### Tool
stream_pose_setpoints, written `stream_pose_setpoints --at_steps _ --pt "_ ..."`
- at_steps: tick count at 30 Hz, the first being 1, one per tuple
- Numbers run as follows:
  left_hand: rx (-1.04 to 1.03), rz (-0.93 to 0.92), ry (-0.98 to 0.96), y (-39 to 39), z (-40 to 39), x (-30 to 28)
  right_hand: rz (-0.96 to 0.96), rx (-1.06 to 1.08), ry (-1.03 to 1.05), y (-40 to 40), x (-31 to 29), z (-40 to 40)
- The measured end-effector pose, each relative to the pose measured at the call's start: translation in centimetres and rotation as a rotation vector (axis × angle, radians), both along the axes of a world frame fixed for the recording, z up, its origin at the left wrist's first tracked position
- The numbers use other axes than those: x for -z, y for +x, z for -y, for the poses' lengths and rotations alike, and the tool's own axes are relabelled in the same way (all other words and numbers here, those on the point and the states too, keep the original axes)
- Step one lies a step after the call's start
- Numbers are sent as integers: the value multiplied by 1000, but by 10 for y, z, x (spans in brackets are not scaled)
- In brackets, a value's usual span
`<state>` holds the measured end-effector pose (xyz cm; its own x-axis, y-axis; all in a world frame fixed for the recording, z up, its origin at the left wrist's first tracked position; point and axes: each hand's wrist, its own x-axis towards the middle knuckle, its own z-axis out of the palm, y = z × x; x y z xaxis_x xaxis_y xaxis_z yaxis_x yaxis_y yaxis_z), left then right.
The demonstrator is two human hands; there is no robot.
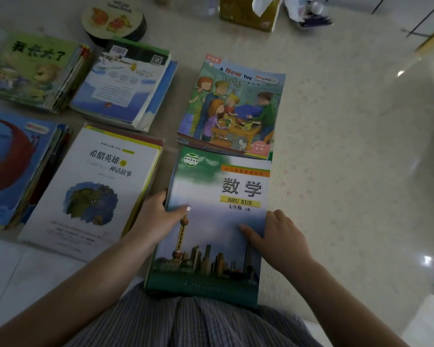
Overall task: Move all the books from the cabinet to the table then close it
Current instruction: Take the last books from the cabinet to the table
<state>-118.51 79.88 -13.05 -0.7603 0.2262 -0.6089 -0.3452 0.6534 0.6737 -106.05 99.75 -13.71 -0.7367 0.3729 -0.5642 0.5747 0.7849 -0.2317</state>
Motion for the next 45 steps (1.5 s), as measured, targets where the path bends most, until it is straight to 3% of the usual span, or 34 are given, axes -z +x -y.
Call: stream_pose_setpoints --at_steps 14,18,23,28,33,45 --pt "-107 -62 72 31 8 -10 -12 -27 -58 0 0 -10" --pt "-133 -97 106 51 25 -12 -180 171 -153 4 -8 -10" --pt "-232 -154 207 86 59 -23 -487 145 -189 17 -36 24" --pt "-416 -171 311 145 124 -35 -521 -106 -370 35 -52 105" --pt "-589 -217 242 238 206 -42 -456 -331 -462 78 -59 199" --pt "-1269 -200 221 473 334 -36 -207 -991 -638 210 -57 375"
